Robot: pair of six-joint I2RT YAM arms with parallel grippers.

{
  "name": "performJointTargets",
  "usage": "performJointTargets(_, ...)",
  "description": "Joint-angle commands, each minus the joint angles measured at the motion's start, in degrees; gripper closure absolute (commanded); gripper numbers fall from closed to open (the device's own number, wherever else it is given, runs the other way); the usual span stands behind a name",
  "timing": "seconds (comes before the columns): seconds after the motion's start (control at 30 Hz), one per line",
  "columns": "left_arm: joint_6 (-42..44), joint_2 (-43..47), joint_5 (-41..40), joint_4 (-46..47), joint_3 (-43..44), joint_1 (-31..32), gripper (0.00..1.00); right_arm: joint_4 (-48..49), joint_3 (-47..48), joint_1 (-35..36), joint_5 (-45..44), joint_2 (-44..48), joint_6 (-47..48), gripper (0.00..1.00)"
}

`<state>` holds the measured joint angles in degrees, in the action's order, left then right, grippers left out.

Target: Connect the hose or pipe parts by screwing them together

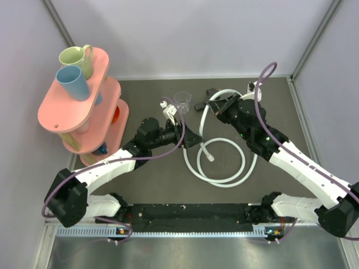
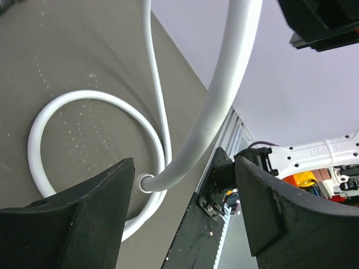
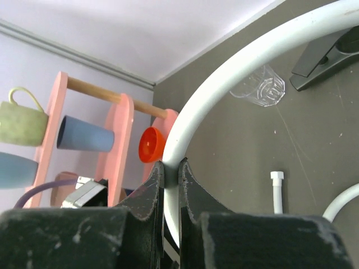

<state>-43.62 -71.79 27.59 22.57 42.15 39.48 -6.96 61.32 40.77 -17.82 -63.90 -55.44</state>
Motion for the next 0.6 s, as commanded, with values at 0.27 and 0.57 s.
performJointTargets(0.27, -2.09, -5.55, 2.82, 14.08, -1.11, 1.65, 0.26, 3.62, 2.14, 0.10, -3.71, 3.69, -9.60, 1.00)
performJointTargets(0.57, -0.95, -4.68, 3.70, 8.93, -0.76, 1.82, 1.00, 3.18, -1.73, -5.17, 0.76, 5.80, -6.98, 1.00)
